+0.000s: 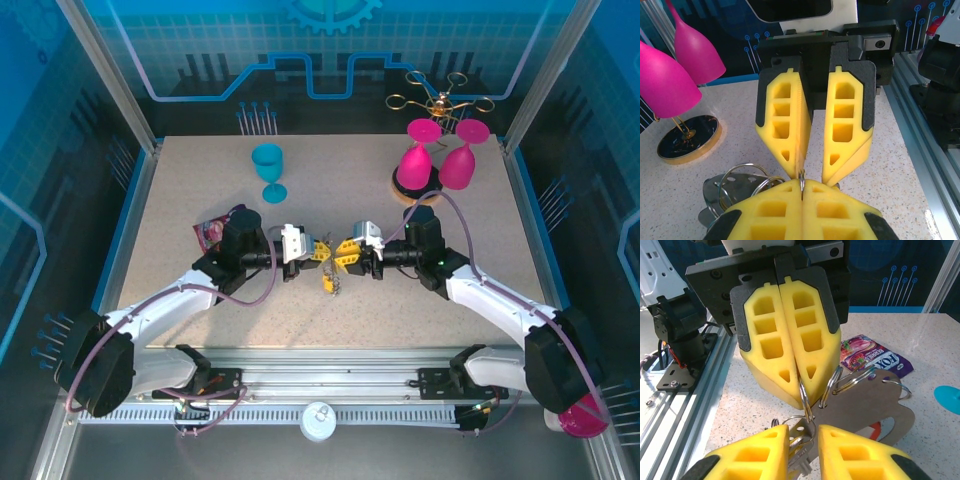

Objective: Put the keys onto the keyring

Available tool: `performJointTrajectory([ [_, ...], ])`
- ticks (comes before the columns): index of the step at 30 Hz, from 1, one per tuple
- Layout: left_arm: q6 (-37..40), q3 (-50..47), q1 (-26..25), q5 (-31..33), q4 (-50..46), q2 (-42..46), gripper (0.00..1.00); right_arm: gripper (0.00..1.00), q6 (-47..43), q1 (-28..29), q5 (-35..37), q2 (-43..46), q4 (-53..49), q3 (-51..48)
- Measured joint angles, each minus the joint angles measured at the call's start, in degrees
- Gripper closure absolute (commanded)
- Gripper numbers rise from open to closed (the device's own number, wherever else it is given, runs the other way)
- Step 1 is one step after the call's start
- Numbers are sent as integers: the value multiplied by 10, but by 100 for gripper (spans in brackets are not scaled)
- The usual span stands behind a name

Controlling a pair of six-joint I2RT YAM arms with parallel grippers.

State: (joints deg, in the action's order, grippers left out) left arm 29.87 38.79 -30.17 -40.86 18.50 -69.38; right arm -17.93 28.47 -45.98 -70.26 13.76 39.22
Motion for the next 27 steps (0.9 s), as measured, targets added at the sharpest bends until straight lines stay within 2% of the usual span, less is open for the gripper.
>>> performJointTrajectory([
  [13,-11,0,0,-11,3,-4,100,82,6,7,-13,-24,21,7],
  [16,-11,0,0,-11,4,-4,100,89,10,8,-13,-25,22,10],
  [18,-11,0,2,-11,5,-4,100,100,13,7,-14,-26,21,11],
  [20,-14,0,3,-10,4,-4,99,100,10,7,-13,-28,17,16],
  [24,-9,8,4,-5,-16,-4,95,100,-14,8,-3,-28,-35,36],
  [27,12,30,4,3,-61,-4,91,100,-69,20,33,-29,-135,85],
])
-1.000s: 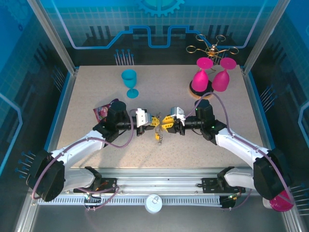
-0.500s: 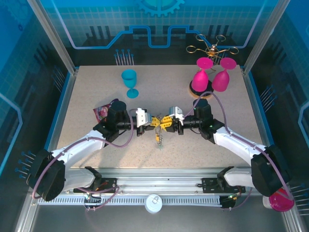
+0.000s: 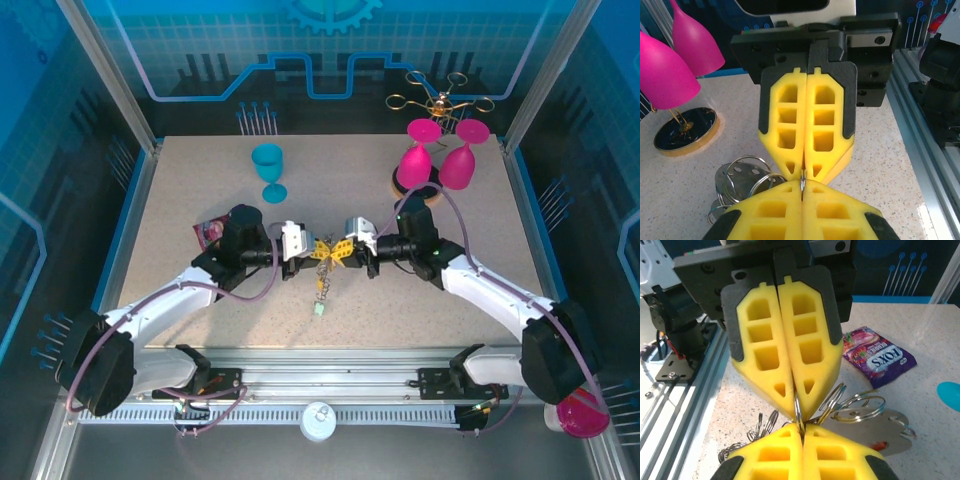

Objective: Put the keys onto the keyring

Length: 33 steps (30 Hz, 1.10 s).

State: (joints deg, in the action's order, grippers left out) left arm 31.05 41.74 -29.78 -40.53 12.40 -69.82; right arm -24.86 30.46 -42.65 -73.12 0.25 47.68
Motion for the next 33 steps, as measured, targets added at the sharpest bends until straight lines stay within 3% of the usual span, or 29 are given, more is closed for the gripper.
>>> performJointTrajectory([
  [7,65,77,1,30,-146,-10,78,100,-143,56,147,-47,-279,178],
  [8,71,85,1,33,-162,-13,79,100,-155,63,162,-53,-304,193],
  [11,91,97,0,32,-201,-18,100,100,-180,81,200,-66,-357,225],
  [12,95,99,0,28,-210,-18,100,100,-189,82,207,-67,-367,231],
  [17,99,103,-1,23,-216,-18,100,100,-186,83,207,-63,-371,232],
  [29,76,60,-4,19,-158,-15,100,100,-82,66,166,-18,-236,119],
  [30,71,52,-4,20,-144,-12,100,91,-72,61,156,-16,-222,110],
  [31,64,43,-4,20,-128,-8,100,75,-60,56,143,-12,-207,100],
  [33,56,29,-4,23,-101,-2,100,59,-37,46,119,-3,-174,78],
])
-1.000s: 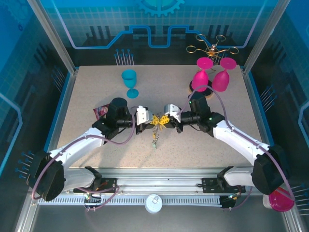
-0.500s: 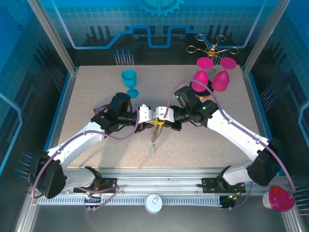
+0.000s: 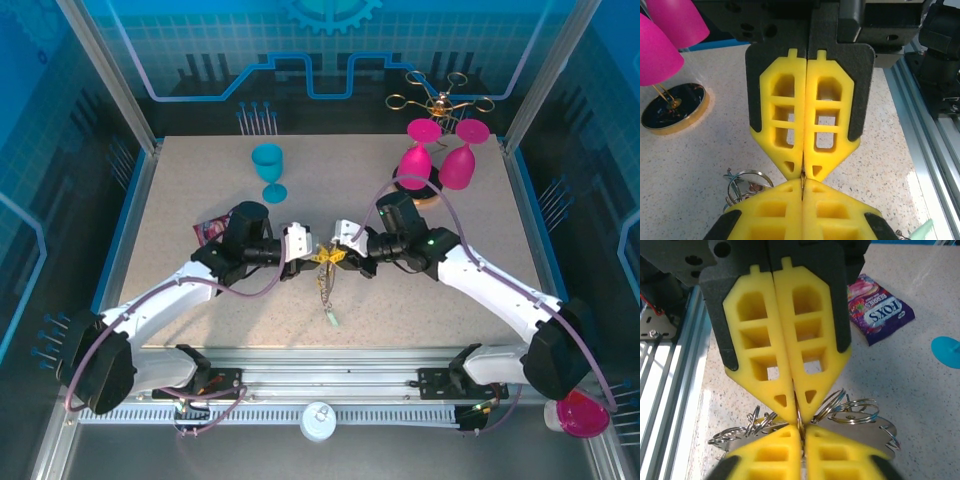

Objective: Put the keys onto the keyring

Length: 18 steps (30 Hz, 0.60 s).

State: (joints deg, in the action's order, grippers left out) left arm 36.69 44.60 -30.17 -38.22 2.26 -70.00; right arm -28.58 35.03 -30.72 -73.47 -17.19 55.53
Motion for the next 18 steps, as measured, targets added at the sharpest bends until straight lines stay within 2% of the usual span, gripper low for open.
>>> performJointTrajectory([
  [2,-8,-14,0,4,22,3,100,55,20,-12,-23,13,35,-21],
  [7,-34,-41,0,14,72,3,100,57,65,-42,-53,53,107,-72],
  [18,-71,-54,0,14,140,4,100,62,92,-39,-53,53,124,-93],
])
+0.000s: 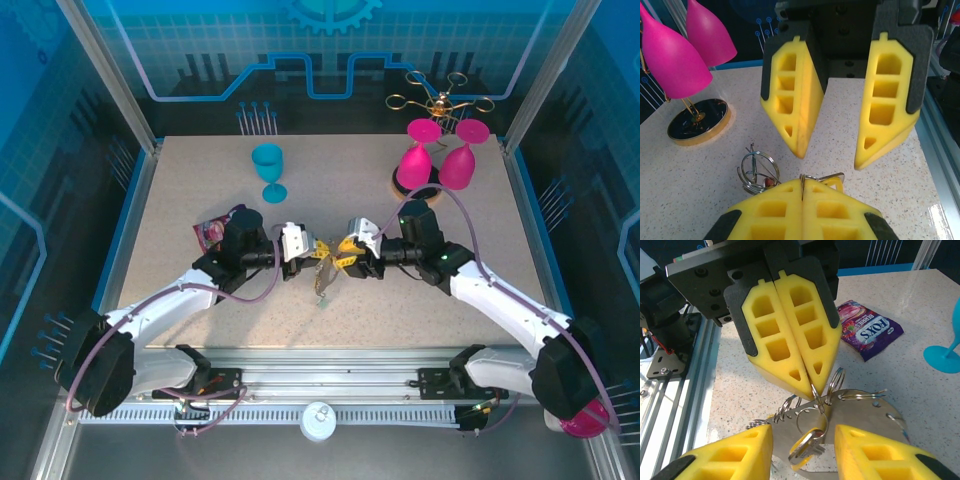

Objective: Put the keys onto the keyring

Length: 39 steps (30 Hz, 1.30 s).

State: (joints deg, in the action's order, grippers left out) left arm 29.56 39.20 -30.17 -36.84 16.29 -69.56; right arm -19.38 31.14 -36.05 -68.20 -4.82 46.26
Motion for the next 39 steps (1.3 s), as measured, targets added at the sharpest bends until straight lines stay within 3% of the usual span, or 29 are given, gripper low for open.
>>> performJointTrajectory([
  [11,-20,-1,0,0,30,4,100,74,23,10,11,-42,14,0],
  [19,-32,-9,0,0,51,4,100,100,41,33,14,-73,40,6],
  [39,-40,-11,0,15,72,4,100,100,-52,59,123,-78,-78,70],
])
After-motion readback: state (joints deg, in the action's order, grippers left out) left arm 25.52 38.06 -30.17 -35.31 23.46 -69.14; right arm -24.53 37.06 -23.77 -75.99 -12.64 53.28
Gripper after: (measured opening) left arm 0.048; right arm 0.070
